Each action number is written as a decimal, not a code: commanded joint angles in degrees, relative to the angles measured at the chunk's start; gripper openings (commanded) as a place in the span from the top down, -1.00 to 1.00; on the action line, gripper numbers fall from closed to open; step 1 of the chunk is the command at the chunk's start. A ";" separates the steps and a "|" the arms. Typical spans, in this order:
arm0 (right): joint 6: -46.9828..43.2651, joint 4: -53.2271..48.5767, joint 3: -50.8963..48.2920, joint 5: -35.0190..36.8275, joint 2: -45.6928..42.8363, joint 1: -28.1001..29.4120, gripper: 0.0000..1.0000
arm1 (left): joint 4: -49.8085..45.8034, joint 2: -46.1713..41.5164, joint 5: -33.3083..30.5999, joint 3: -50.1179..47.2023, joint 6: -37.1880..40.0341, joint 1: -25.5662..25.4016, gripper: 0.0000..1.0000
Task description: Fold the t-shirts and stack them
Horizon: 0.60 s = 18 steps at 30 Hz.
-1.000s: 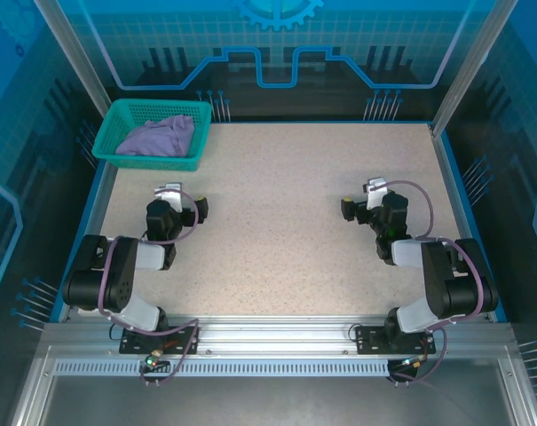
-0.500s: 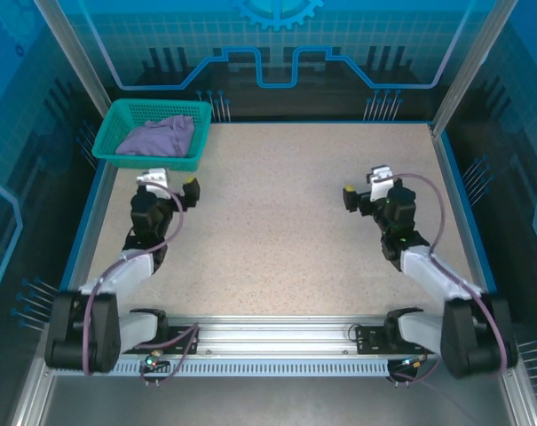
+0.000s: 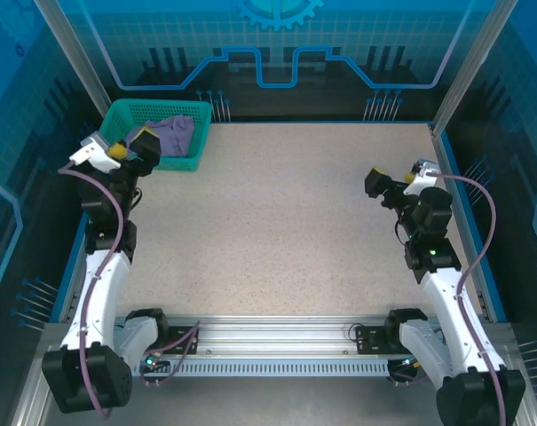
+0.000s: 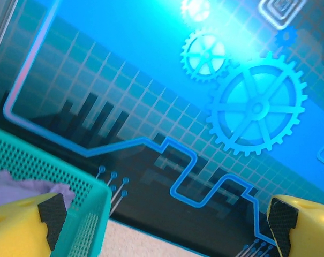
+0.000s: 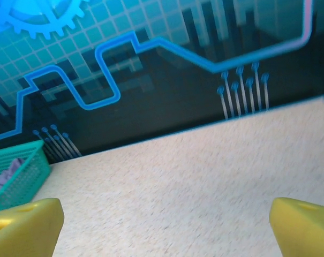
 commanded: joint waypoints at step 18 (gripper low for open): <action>0.42 9.58 9.89 -13.14 39.29 32.09 -0.86 | -59.85 61.57 -15.64 65.45 12.19 -3.61 -0.97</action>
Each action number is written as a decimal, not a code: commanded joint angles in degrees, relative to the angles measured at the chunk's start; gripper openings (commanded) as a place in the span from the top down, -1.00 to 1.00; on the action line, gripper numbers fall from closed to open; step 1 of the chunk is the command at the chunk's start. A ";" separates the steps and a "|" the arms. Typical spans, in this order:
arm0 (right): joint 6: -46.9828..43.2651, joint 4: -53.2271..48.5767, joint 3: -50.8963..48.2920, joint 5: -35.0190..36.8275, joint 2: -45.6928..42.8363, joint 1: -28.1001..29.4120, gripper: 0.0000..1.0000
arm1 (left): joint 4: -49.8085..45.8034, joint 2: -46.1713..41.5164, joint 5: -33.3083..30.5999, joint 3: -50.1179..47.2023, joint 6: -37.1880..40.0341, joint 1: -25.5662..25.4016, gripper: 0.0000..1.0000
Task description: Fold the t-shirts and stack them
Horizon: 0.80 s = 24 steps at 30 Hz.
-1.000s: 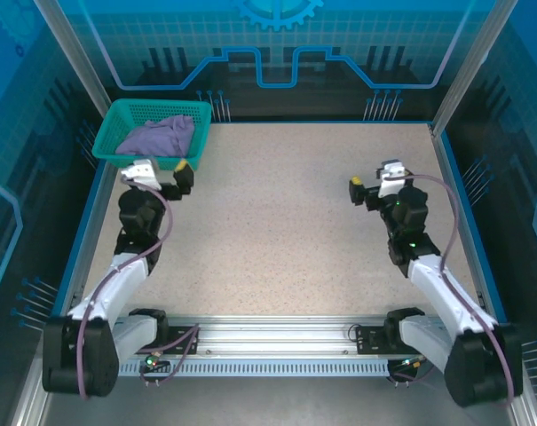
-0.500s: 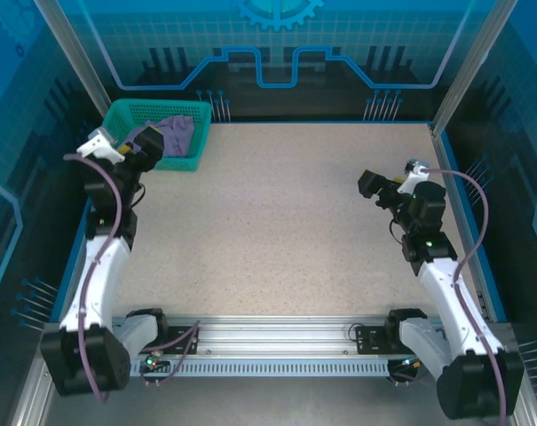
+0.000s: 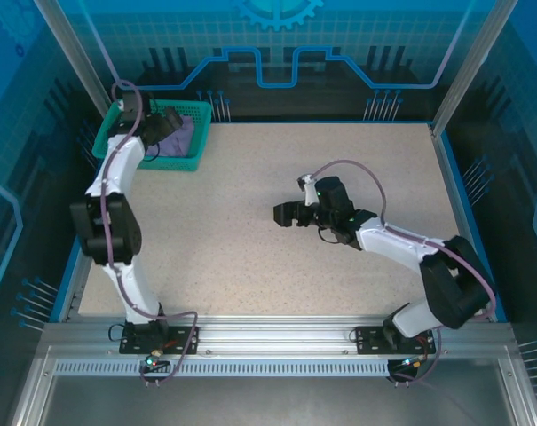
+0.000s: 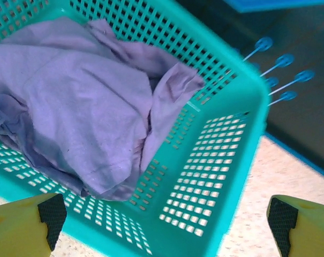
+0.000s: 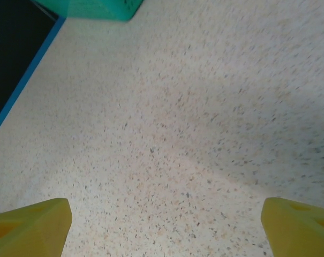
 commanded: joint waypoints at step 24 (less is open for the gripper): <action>-0.44 4.65 4.39 -8.29 6.52 -0.52 -0.87 | -15.91 33.23 -5.34 35.65 7.16 -3.34 -0.02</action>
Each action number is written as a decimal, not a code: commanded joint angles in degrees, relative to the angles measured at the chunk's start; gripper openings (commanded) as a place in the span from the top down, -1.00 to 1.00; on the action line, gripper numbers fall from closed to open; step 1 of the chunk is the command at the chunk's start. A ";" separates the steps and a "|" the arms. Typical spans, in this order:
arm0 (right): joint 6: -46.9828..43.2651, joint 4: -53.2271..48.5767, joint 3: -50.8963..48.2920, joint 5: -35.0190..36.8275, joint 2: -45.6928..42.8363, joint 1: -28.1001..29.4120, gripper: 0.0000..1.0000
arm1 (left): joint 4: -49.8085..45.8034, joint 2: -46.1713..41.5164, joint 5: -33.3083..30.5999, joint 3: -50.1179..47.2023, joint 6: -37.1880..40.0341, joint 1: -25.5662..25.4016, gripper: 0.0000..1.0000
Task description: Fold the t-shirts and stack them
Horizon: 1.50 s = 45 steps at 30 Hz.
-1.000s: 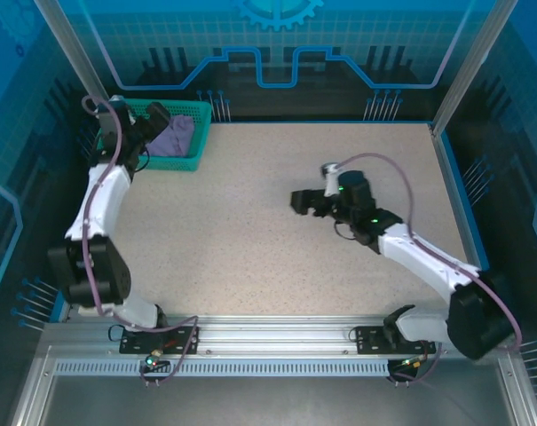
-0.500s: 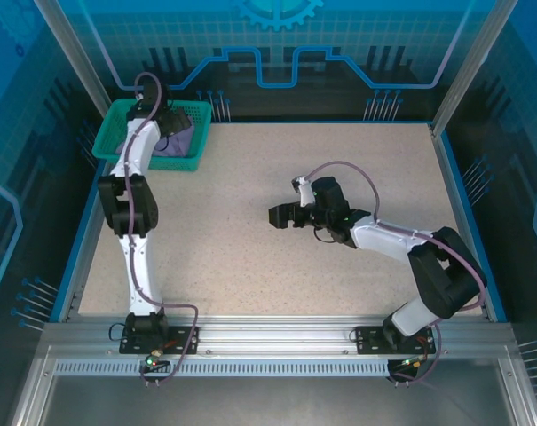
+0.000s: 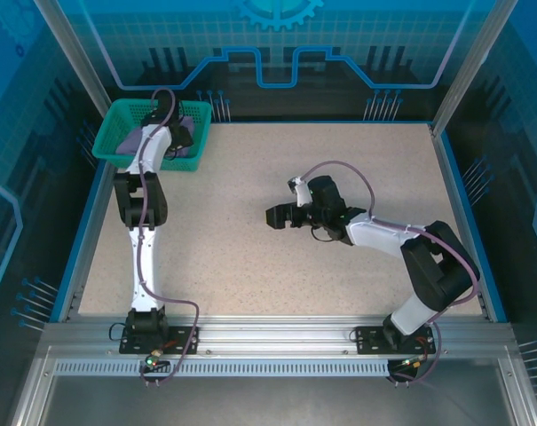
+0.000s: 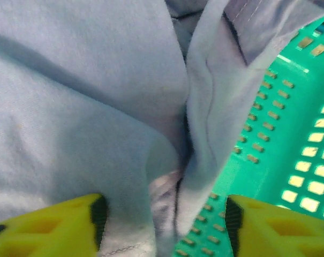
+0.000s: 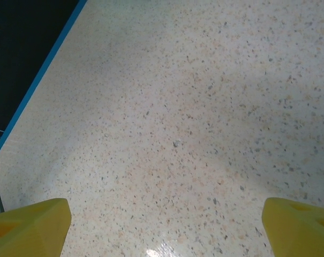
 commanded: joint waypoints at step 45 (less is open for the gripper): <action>0.43 0.51 1.40 -0.09 -0.34 -0.30 -0.86 | 1.06 -11.45 5.25 -3.70 -6.08 -0.47 -0.47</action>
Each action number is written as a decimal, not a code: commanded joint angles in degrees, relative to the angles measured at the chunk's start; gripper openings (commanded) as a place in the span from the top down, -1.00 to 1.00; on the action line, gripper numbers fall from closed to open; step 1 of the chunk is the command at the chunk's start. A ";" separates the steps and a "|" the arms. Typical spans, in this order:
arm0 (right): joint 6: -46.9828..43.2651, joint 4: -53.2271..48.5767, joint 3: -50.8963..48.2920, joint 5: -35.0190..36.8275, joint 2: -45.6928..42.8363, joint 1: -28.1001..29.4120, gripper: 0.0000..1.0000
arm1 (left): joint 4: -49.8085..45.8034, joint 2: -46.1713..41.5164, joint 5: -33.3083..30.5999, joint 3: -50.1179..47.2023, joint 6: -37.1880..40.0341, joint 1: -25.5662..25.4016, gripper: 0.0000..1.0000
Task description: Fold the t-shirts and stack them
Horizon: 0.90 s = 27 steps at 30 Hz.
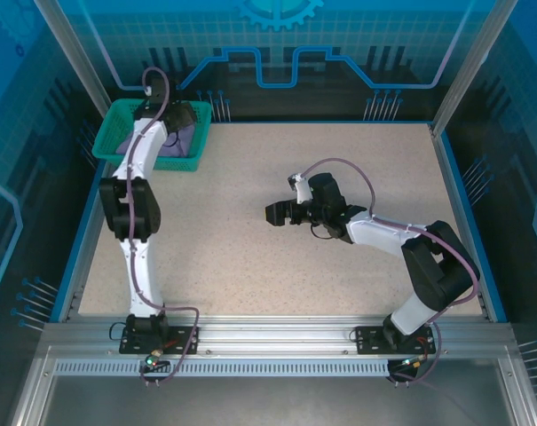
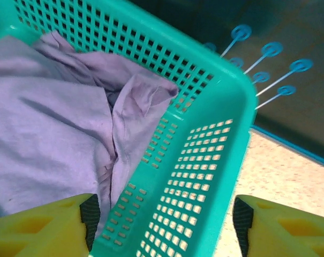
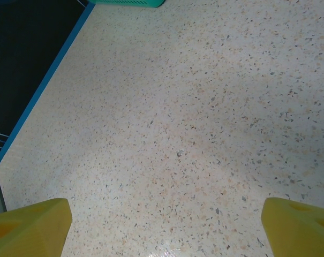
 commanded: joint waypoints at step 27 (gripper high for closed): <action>0.18 -0.54 1.78 -0.15 0.76 -0.04 -0.86 | -13.15 19.10 -0.93 12.53 -3.57 4.26 0.32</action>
